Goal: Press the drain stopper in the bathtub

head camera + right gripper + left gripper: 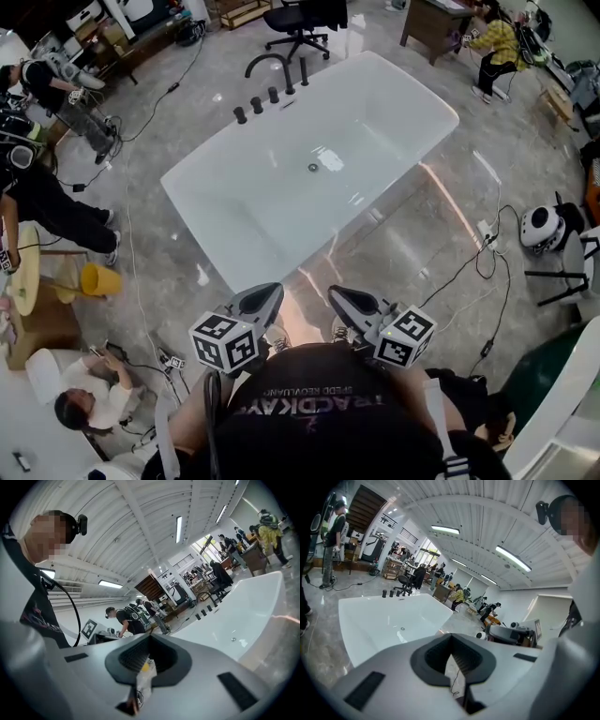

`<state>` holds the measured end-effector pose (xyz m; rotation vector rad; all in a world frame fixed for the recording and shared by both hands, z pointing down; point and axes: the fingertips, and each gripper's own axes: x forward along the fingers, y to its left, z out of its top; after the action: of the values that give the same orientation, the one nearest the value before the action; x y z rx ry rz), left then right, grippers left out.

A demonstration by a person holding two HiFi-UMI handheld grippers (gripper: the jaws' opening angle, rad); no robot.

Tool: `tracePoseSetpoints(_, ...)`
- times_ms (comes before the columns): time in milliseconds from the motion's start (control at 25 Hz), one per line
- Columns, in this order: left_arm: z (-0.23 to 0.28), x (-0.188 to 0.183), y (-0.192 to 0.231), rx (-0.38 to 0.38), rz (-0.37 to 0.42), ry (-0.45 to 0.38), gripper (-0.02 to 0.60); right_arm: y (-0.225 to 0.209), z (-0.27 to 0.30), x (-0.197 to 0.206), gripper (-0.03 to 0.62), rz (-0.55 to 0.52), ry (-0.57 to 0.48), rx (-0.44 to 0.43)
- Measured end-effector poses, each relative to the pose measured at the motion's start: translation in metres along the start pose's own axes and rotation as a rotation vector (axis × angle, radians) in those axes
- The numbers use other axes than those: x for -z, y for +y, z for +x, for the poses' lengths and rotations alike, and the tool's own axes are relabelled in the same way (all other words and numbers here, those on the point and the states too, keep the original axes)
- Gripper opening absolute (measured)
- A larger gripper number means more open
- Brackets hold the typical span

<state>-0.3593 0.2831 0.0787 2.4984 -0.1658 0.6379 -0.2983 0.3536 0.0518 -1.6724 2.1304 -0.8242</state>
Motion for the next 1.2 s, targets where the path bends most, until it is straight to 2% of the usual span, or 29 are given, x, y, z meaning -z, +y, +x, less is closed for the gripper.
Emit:
tracePoseSetpoints(640, 0.002, 0.006, -0.006, -0.015, 0.003, -0.017, 0.003, -0.004, -0.008, 0.002, 0.016, -0.004, -0.002, -0.011)
tracePoseSetpoints(1200, 0.017, 0.004, -0.017, 0.005, 0.007, -0.008, 0.003, -0.013, -0.021, -0.004, 0.016, -0.01, -0.003, -0.003)
